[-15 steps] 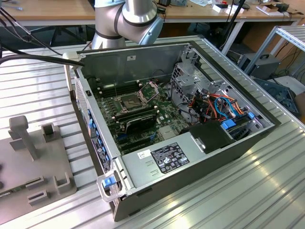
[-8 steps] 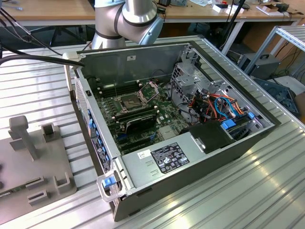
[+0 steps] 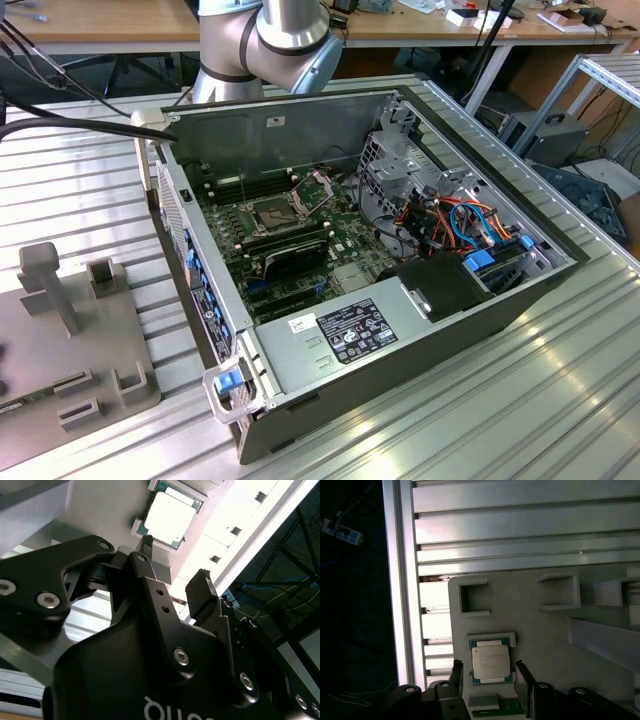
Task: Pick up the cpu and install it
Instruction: 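Pick up the cpu and move it towards the insertion slot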
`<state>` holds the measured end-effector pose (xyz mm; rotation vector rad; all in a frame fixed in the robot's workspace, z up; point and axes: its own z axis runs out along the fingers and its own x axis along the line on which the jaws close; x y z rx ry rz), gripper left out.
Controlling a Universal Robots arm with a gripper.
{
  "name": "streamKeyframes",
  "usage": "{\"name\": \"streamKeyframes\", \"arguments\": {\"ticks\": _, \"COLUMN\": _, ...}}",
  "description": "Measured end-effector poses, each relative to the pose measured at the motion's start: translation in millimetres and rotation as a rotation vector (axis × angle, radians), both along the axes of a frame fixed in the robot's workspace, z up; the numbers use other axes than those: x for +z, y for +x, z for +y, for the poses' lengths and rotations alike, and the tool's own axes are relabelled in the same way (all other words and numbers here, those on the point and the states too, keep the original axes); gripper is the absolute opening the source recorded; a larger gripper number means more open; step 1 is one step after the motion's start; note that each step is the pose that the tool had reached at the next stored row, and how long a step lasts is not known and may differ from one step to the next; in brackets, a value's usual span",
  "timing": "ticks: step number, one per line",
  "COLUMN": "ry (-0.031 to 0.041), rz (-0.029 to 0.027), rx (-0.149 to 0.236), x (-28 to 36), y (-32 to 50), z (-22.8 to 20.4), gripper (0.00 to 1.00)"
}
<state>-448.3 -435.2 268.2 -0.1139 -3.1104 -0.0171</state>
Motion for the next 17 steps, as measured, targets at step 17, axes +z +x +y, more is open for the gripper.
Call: {"name": "streamKeyframes", "arguments": {"ticks": 17, "ry": 0.0000, "rz": 0.0000, "rx": 0.000, "x": -5.0, "y": 0.0, "z": 0.0, "gripper": 0.54}}
